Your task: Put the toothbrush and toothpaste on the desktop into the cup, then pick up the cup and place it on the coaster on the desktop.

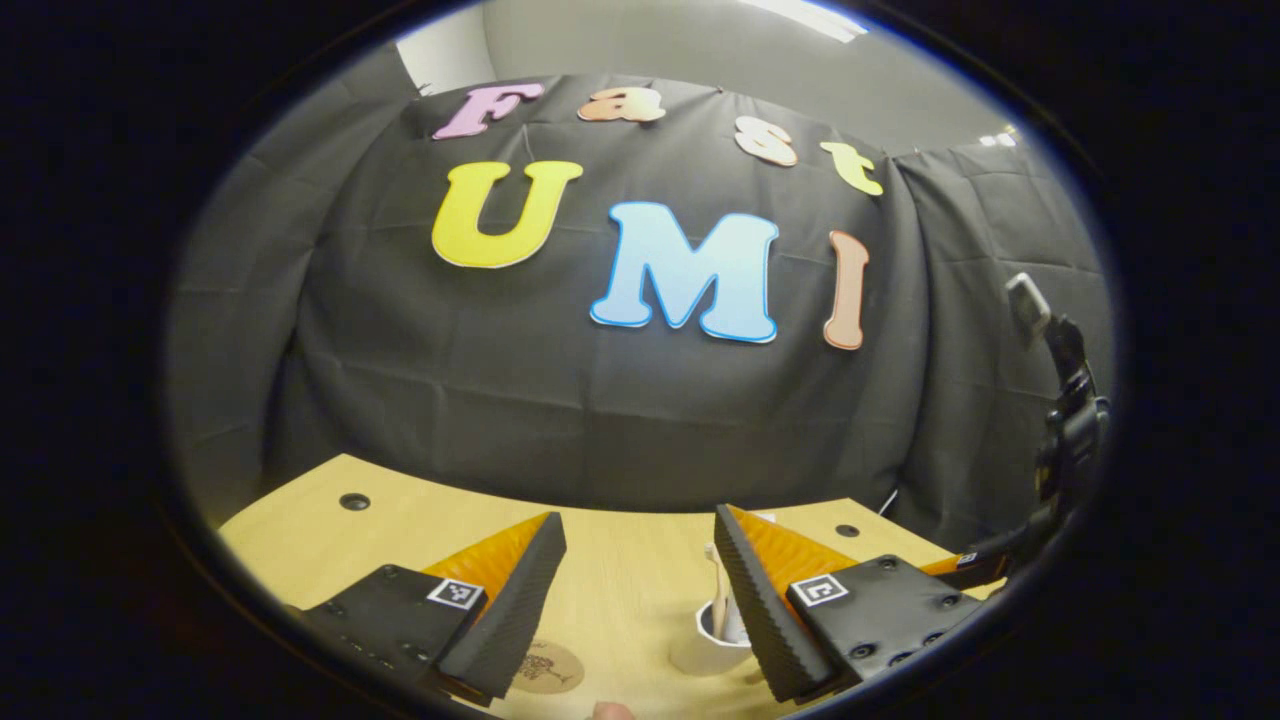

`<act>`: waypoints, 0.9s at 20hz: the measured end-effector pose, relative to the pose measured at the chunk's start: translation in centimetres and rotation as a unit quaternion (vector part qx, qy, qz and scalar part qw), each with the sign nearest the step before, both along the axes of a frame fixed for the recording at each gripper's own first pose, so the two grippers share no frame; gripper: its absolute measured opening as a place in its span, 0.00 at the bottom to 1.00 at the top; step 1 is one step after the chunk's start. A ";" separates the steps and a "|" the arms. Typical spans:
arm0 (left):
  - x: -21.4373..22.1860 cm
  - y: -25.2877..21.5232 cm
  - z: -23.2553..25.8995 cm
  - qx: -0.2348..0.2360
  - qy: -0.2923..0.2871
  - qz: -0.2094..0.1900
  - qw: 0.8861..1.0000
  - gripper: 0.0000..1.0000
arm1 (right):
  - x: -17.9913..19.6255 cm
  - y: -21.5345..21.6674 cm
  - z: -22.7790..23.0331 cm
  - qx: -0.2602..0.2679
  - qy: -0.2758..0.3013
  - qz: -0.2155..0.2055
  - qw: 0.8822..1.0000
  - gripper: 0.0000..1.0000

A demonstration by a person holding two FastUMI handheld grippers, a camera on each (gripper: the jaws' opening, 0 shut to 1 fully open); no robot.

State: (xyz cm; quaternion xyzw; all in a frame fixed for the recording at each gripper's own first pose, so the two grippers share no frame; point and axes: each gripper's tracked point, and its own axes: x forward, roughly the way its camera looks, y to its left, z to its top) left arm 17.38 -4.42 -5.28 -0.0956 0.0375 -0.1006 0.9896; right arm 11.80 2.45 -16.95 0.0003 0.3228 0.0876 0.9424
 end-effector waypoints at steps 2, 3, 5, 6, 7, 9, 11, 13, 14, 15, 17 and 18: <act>-0.2 0.7 -0.1 0.003 0.002 0.006 1.000 0.97 | 0.2 0.1 -1.2 -0.011 0.024 0.005 1.000 0.84; -0.3 1.2 0.0 0.007 0.003 0.009 1.000 0.95 | 0.2 0.2 -1.9 -0.017 0.039 0.008 0.999 0.84; -0.5 1.7 -0.1 0.012 0.005 0.011 1.000 0.95 | 0.3 0.7 -2.9 -0.026 0.065 0.017 0.997 0.84; -0.7 1.9 -0.2 0.015 0.006 0.013 1.000 0.95 | 0.2 0.9 -3.6 -0.030 0.082 0.022 0.996 0.85; -0.8 2.2 -0.2 0.016 0.008 0.012 1.000 0.95 | 0.2 1.0 -4.2 -0.033 0.100 0.027 0.994 0.84; -1.0 2.8 -0.3 0.018 0.012 0.015 1.000 0.95 | 0.0 1.1 -5.4 -0.039 0.131 0.036 0.990 0.84; -1.1 3.1 -0.5 0.017 0.016 0.016 1.000 0.95 | -0.2 1.2 -6.2 -0.044 0.158 0.042 0.985 0.84; -1.2 3.3 -0.7 0.017 0.021 0.016 0.999 0.95 | -0.1 1.4 -7.0 -0.043 0.185 0.047 0.981 0.84; -1.3 3.4 -0.9 0.017 0.023 0.017 0.999 0.95 | -0.2 1.3 -7.3 -0.044 0.198 0.049 0.978 0.84; -1.3 3.5 -1.0 0.017 0.025 0.018 0.999 0.94 | -0.2 1.4 -7.6 -0.045 0.208 0.051 0.976 0.84; -1.4 3.7 -1.1 0.016 0.028 0.018 0.999 0.94 | 0.0 1.6 -8.3 -0.045 0.225 0.055 0.972 0.84; -1.5 3.8 -1.1 0.016 0.029 0.019 0.999 0.96 | 0.1 1.7 -8.6 -0.046 0.233 0.056 0.970 0.84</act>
